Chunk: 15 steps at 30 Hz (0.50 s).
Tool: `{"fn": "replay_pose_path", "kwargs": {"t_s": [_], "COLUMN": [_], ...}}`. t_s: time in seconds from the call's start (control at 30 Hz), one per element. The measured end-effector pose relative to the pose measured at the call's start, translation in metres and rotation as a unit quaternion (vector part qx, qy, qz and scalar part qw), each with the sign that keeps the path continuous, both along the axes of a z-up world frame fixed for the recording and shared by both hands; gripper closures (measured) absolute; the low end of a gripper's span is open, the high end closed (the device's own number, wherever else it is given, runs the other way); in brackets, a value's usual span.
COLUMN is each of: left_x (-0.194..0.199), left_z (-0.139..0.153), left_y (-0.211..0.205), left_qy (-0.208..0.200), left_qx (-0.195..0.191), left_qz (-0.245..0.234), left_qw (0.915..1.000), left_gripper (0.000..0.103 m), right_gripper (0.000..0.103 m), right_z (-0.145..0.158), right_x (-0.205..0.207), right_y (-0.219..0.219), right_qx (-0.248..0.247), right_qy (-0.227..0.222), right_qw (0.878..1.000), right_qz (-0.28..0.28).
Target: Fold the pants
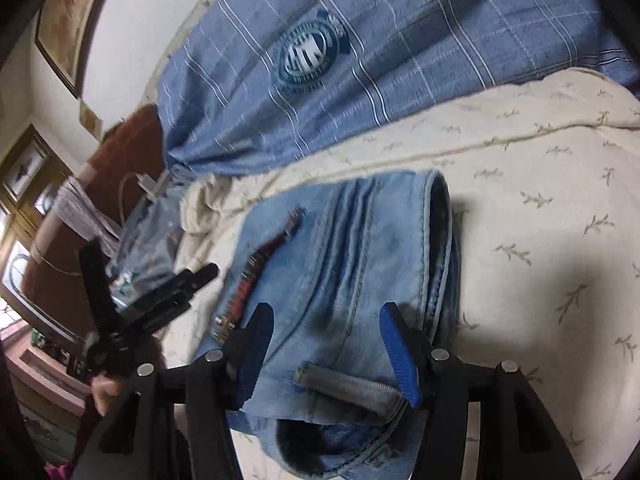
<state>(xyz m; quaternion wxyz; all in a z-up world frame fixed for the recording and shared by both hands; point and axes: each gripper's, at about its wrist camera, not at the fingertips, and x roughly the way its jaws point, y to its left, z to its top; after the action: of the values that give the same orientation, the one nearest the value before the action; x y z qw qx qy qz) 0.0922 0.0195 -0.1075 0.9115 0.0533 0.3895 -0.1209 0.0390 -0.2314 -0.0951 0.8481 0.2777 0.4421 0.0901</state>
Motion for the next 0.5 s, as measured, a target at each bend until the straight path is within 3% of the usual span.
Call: {"fn": "replay_pose_path", "kwargs": {"t_s": [0.5], "left_x": [-0.0008], "left_z": [-0.0027], "left_y": [-0.0031], "left_qy": [-0.007], "left_qx": [0.023], "left_qz": [-0.006], "left_qw": [0.9997], "left_gripper": [0.028], "right_gripper": [0.044], "right_z": [-0.006], "right_x": [0.0039], "right_y": [0.0016], "right_qx": [-0.003], "right_qy": [0.004], "right_qw": [1.0], "right_qz": [-0.001]}}
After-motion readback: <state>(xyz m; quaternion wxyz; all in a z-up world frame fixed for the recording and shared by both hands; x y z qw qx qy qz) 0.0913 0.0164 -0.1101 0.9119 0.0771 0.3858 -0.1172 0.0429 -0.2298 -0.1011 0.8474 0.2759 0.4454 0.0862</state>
